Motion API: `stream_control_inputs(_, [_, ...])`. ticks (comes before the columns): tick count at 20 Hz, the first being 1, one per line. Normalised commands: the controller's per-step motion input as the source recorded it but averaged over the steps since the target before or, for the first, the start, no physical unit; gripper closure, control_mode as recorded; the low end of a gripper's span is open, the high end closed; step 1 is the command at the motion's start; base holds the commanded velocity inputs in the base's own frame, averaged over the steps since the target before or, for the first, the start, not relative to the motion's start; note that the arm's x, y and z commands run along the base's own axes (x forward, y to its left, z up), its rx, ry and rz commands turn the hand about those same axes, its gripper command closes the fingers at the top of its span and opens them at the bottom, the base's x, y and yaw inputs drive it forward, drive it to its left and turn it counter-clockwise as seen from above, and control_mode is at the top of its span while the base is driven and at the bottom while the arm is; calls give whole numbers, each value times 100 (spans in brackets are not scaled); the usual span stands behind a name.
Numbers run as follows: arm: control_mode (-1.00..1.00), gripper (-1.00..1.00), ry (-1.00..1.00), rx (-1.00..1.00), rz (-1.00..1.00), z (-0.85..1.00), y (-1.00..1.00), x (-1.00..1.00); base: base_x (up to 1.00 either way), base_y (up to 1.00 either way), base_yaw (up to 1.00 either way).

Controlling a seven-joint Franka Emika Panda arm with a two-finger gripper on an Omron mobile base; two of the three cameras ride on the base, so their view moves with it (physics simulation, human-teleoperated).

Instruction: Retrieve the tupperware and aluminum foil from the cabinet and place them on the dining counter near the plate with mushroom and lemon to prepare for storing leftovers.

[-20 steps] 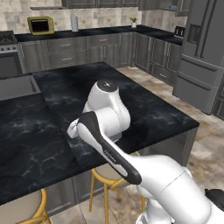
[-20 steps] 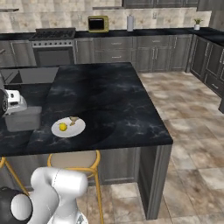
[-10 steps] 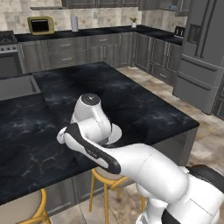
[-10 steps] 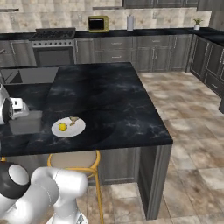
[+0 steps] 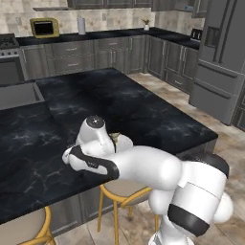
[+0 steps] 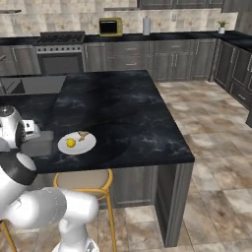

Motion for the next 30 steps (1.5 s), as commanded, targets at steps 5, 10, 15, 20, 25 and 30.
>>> stream_control_inputs(5, [-100, 100, 0, 0, 0, -56, 25, 46, 0, 0, 0])
stream_control_inputs(10, [-100, 100, 0, 0, 0, -50, 26, 45, 0, 0, 0])
stream_control_inputs(15, [-100, 100, 0, 0, 0, -47, 28, 51, 0, 0, 0])
stream_control_inputs(20, [-100, -100, -2, 0, -1, -17, 42, 31, 0, 0, 0])
stream_control_inputs(25, [-100, -100, -4, 0, -15, 33, -1, -16, 0, 0, 0])
stream_control_inputs(30, [-100, -100, -12, 0, -23, 57, 0, -48, 0, 0, 0])
